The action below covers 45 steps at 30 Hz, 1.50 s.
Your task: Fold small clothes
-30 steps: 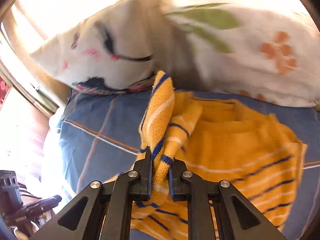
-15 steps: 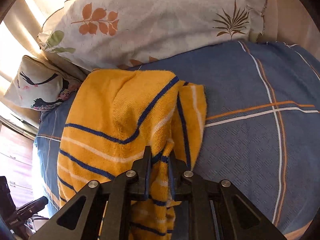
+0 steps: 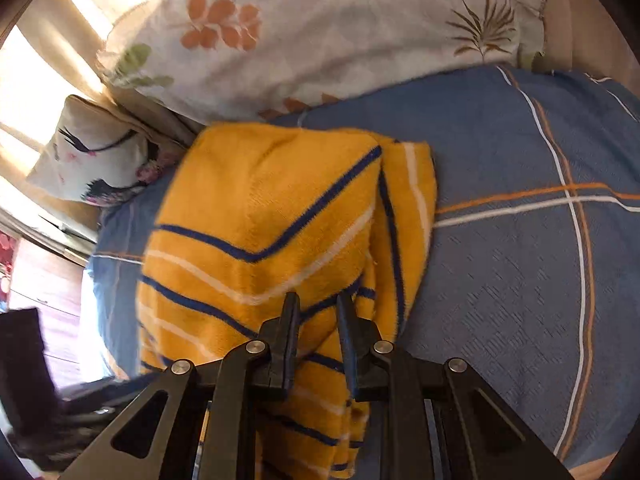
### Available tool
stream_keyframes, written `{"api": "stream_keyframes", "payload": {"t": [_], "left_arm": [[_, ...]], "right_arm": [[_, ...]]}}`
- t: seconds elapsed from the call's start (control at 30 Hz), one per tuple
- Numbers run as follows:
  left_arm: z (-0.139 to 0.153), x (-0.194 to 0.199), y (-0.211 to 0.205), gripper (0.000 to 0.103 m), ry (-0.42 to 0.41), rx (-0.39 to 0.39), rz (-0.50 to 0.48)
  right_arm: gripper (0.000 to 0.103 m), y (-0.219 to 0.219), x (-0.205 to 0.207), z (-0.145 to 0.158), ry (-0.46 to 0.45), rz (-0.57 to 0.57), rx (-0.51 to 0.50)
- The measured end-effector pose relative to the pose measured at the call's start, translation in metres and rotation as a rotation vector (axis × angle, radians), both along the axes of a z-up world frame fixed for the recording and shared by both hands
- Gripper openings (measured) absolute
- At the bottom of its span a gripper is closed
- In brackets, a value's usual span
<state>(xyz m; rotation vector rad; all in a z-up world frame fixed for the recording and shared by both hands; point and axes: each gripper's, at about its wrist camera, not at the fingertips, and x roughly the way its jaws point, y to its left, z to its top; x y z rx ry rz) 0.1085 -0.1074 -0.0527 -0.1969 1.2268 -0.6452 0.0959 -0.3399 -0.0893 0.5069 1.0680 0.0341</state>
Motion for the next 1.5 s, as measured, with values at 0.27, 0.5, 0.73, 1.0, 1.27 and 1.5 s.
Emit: {"api": "stream_keyframes", "payload": {"t": [0.27, 0.5, 0.73, 1.0, 1.27, 1.5], "left_arm": [[-0.007, 0.069, 0.048, 0.07, -0.039, -0.083, 0.088], [-0.059, 0.107, 0.01, 0.079, 0.138, -0.216, -0.055], [-0.029, 0.098, 0.024, 0.058, 0.145, -0.27, -0.068], [0.015, 0.106, 0.038, 0.065, -0.043, 0.004, -0.055], [-0.017, 0.08, 0.063, 0.064, 0.006, 0.098, -0.022], [-0.018, 0.048, 0.09, 0.064, -0.021, 0.087, 0.059]], "right_arm": [[0.075, -0.046, -0.027, 0.007, -0.106, -0.15, 0.136], [0.081, -0.054, -0.004, -0.034, -0.065, -0.254, 0.323], [0.04, -0.008, 0.017, -0.01, -0.121, -0.199, 0.359], [0.044, 0.019, 0.033, 0.017, -0.193, -0.152, 0.315], [0.049, 0.027, 0.016, 0.03, -0.115, -0.284, 0.024], [0.049, 0.068, 0.031, 0.046, -0.171, -0.087, 0.099]]}}
